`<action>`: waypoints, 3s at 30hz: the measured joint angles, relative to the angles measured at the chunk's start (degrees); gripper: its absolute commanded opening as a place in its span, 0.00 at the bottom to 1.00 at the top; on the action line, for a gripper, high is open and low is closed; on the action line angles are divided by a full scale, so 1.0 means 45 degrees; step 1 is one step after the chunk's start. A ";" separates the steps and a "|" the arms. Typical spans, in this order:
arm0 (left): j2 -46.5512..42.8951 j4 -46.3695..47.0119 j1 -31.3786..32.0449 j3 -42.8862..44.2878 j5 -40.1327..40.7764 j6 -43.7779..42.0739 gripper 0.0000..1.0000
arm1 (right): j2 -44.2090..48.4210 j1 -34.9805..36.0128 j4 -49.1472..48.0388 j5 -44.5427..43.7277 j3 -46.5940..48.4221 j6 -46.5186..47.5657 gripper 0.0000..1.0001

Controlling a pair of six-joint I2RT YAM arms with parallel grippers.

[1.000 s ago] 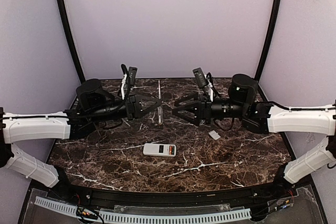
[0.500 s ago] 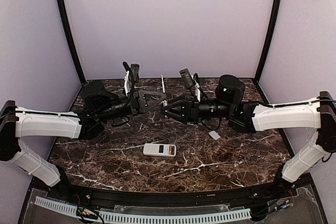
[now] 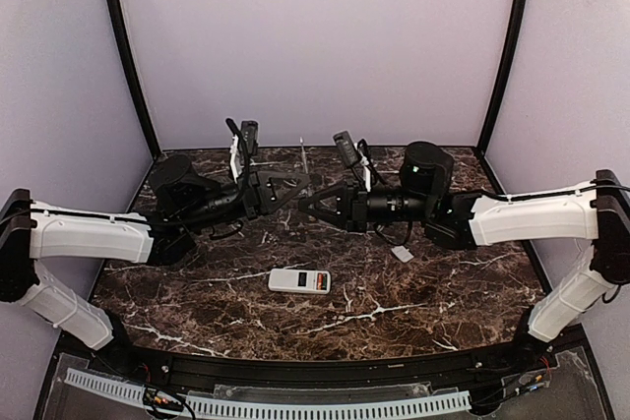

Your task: Unload the batteries from the remote control

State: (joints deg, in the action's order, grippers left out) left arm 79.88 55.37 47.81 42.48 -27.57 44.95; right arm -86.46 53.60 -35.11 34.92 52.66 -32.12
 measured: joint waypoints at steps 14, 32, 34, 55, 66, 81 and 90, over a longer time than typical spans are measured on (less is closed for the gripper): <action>-0.2958 -0.5445 -0.0782 -0.0087 0.0578 -0.1501 0.63 | 0.0491 0.0010 0.7597 -0.1384 0.2166 0.4789 0.00; -0.2215 -0.9568 -0.1511 0.1593 -0.1190 -0.1511 0.51 | 0.0612 0.0617 1.2046 -0.3803 0.3390 0.7650 0.00; -0.1938 -0.9573 -0.1511 0.1637 -0.1350 -0.1409 0.49 | 0.0583 0.0724 1.2284 -0.4041 0.3497 0.7752 0.00; -0.0714 -0.9544 -0.1224 0.1865 -0.1909 -0.0845 0.38 | -0.0714 0.1005 1.3498 -0.5527 0.4469 0.8354 0.00; 0.0296 -0.8796 -0.1224 0.1982 -0.1870 -0.0078 0.27 | -0.0806 0.1020 1.3624 -0.5678 0.4629 0.8374 0.00; 0.0559 -0.7864 -0.1180 0.1758 -0.1642 0.0476 0.00 | -0.1137 0.1205 1.3760 -0.6353 0.4794 0.8340 0.21; 0.0165 -0.7611 -0.1209 0.1243 -0.1316 0.0491 0.00 | -0.1156 0.1253 1.3236 -0.7043 0.4707 0.7873 0.74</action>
State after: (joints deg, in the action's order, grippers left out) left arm 80.62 21.12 42.37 48.07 -33.50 47.16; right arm -91.66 59.24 24.45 3.22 73.84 3.31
